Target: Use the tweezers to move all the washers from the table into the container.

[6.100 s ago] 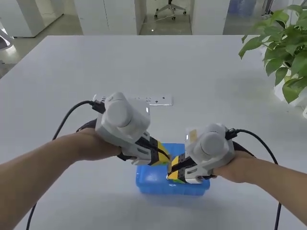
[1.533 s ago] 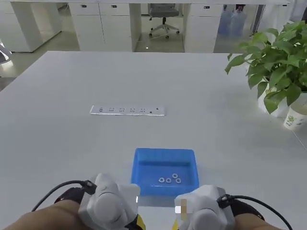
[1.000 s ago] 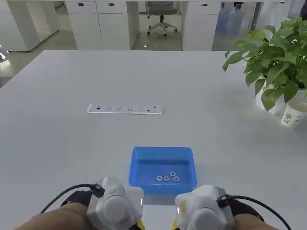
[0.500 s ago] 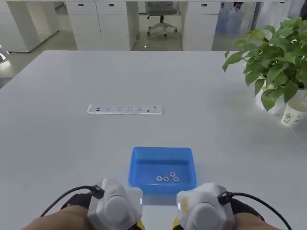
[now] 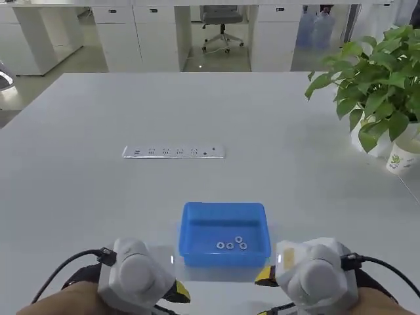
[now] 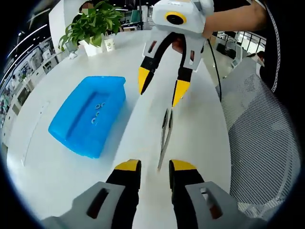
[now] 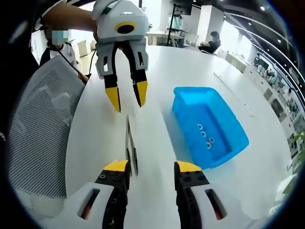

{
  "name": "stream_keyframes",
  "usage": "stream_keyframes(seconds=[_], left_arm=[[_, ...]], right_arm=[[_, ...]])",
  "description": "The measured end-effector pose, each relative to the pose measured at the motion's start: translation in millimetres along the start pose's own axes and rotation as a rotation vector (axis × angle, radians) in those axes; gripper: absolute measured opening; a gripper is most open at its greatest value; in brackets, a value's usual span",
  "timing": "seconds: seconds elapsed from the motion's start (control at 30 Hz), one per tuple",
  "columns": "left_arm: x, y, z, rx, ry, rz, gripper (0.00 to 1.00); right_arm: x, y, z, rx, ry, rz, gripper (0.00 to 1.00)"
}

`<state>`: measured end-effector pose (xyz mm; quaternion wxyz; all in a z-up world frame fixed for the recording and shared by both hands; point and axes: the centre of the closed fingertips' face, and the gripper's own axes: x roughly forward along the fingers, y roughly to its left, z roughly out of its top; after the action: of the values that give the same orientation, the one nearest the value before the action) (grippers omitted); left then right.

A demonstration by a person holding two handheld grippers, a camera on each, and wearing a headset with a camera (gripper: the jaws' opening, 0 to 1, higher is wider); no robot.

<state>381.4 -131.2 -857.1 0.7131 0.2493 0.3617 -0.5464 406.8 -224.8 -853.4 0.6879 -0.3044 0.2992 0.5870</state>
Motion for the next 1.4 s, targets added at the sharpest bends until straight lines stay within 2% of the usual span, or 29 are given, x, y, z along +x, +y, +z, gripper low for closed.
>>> stream_keyframes(seconds=[0.1,0.2,0.3,0.4,0.53,0.57,0.63,0.83,0.93,1.07,1.27,1.4], left_arm=[[-7.6,0.9,1.1,-0.046,-0.036,0.019,0.31],[-16.9,3.4,5.0,-0.108,-0.094,0.050,0.35],[-26.6,4.6,9.5,-0.154,-0.151,0.075,0.41],[-36.6,4.6,11.9,-0.186,-0.199,0.103,0.46],[-47.5,4.1,11.7,-0.204,-0.242,0.155,0.56],[-50.9,4.3,13.4,-0.217,-0.268,0.176,0.59],[-55.2,2.4,14.6,-0.236,-0.295,0.196,0.63],[-58.8,-2.1,15.8,-0.258,-0.330,0.247,0.79],[-60.6,-2.8,18.3,-0.260,-0.346,0.270,0.83],[-62.1,-1.4,17.7,-0.262,-0.343,0.293,0.89],[-63.3,-1.7,17.9,-0.273,-0.350,0.305,0.98],[-64.7,-1.8,18.8,-0.279,-0.357,0.311,0.99]], right_arm=[[-11.0,-6.5,-3.1,0.043,-0.023,-0.039,0.44],[-22.8,-15.0,-4.7,0.082,-0.054,-0.090,0.49],[-37.8,-23.4,-4.3,0.149,-0.115,-0.146,0.56],[-50.3,-26.8,-7.3,0.167,-0.138,-0.184,0.63],[-64.0,-26.3,-13.2,0.200,-0.160,-0.224,0.71],[-66.0,-25.4,-13.6,0.206,-0.167,-0.229,0.73],[-70.3,-24.1,-15.8,0.225,-0.179,-0.248,0.78],[-78.9,-15.1,-20.6,0.249,-0.200,-0.276,0.88],[-82.7,-11.7,-25.0,0.272,-0.212,-0.296,0.93],[-86.0,-7.5,-29.1,0.296,-0.223,-0.309,1.00],[-90.0,-3.7,-36.2,0.318,-0.227,-0.317,1.00],[-91.4,-2.3,-38.3,0.325,-0.230,-0.322,1.00]])
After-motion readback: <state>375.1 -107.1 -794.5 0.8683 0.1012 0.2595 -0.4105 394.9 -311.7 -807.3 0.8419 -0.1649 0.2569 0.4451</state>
